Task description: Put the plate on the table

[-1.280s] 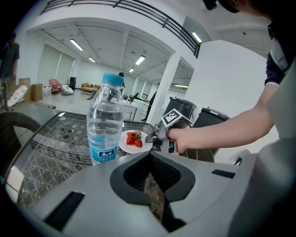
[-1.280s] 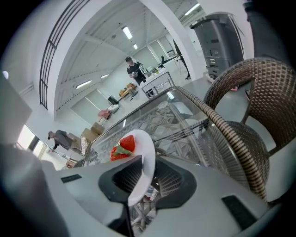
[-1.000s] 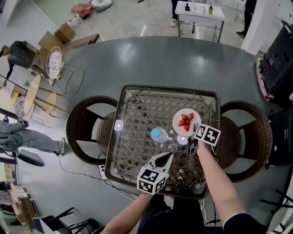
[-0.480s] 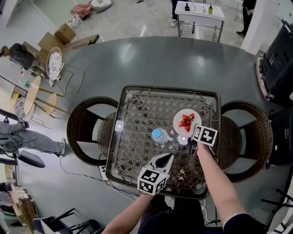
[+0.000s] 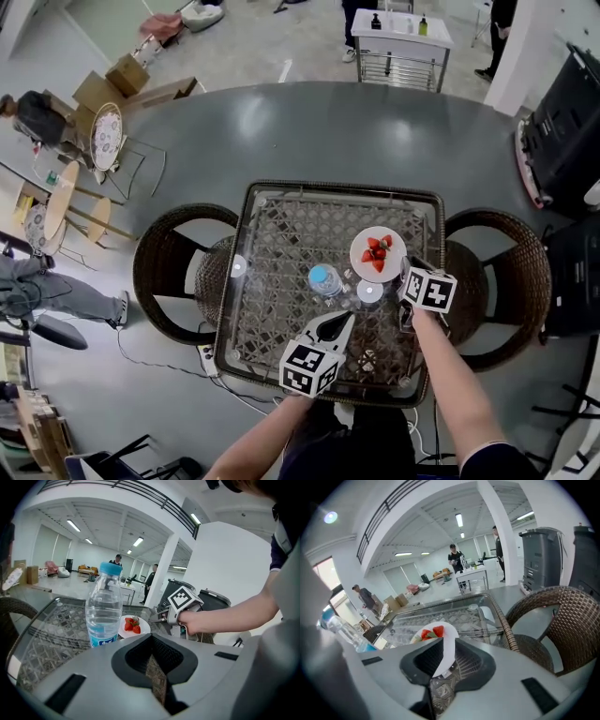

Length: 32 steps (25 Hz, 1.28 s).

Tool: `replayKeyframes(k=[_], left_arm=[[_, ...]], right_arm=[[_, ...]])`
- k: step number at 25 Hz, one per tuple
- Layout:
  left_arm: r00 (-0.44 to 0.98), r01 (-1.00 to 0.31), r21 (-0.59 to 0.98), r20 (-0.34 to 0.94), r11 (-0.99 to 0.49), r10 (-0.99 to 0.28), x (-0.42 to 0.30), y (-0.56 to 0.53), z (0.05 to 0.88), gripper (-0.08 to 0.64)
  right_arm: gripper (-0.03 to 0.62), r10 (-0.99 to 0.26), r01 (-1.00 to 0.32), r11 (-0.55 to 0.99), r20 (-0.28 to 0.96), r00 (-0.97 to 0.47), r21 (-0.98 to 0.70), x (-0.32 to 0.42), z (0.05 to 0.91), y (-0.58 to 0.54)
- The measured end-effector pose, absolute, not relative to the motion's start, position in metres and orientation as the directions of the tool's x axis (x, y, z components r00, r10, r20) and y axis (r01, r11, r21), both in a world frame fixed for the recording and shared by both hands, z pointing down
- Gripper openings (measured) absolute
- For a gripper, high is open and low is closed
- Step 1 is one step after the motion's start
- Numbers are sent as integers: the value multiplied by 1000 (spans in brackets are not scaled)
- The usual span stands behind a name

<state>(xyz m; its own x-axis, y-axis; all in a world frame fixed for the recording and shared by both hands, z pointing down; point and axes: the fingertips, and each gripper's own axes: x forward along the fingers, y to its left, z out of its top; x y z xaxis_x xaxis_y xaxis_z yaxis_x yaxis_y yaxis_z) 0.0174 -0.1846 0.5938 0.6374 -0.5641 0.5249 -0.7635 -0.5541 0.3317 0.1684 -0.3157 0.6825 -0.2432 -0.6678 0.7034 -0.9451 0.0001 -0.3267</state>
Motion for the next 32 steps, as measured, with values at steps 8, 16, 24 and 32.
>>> replayKeyframes(k=[8,16,24,32], left_arm=[[682,-727,362,474,-583,-557,23,-186,560,8],[749,-661,389,396,-642,-531,19,-170,513,8],[781,-624,393,325,-675,-533,9,-163,464,8],[811,-584,337,279,-738,-514,4,-154,426,8]], right_arm=[[5,-745,-898,177,541,-390,-403,143,609,-277],[5,-774,-868,289,436,-460,-403,118,534,-226],[5,-814,-861,380,320,-485,-338,102,455,-191],[5,-849,-858,430,198,-490,-280,84,396,-168]])
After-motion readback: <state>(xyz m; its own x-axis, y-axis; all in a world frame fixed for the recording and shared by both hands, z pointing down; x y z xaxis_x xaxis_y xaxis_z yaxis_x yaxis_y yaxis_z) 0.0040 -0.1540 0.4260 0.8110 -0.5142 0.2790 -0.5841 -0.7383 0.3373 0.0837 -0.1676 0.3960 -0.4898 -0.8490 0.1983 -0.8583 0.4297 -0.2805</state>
